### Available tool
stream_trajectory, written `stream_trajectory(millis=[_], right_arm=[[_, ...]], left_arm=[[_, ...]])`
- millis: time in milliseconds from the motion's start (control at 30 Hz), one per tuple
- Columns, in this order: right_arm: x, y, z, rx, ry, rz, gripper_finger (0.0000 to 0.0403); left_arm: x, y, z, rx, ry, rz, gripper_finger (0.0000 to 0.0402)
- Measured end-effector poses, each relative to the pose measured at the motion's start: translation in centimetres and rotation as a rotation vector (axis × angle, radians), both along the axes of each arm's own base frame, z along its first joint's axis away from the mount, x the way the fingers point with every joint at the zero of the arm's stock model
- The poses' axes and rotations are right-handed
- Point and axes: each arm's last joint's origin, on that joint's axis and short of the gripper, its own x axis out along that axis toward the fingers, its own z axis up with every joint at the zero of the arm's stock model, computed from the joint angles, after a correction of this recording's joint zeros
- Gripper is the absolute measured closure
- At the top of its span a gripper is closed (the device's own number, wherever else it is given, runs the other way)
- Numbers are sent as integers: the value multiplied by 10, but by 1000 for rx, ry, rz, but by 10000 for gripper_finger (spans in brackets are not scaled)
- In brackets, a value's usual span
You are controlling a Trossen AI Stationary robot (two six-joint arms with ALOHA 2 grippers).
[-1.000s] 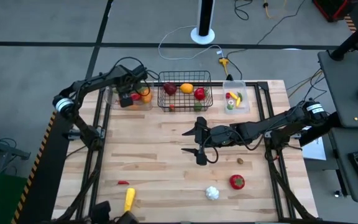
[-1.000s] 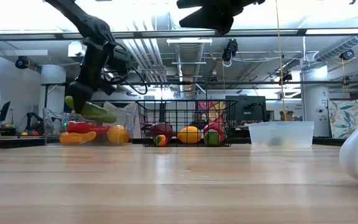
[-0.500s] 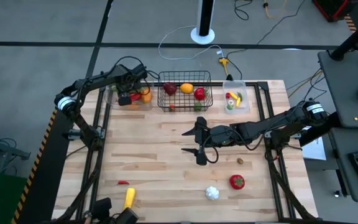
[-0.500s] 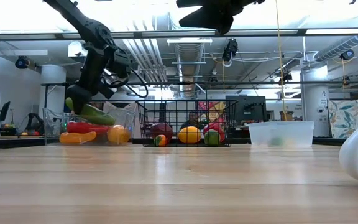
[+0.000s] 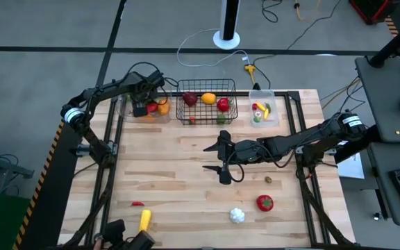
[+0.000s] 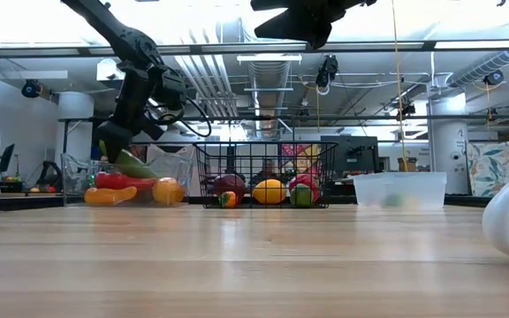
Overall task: Sort produce into baskets
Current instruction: Put the cucumber into the clear bin, then put the garlic into the clear bin
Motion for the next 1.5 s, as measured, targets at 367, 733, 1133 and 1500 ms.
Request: stream_trajectory(millis=[367, 733, 1133, 1500], right_arm=[[0, 0, 0, 0, 0, 0, 124], [-1, 0, -2, -1, 19, -2, 124], [-8, 11, -14, 127, 158, 45, 124], [-27, 48, -12, 130, 364, 117, 124]], left_arm=[[2, 2, 3, 27, -26, 12, 185], [7, -3, 60, -3, -334, 176, 185], [24, -112, 92, -94, -863, 50, 185], [29, -237, 68, -57, -1093, -138, 185]])
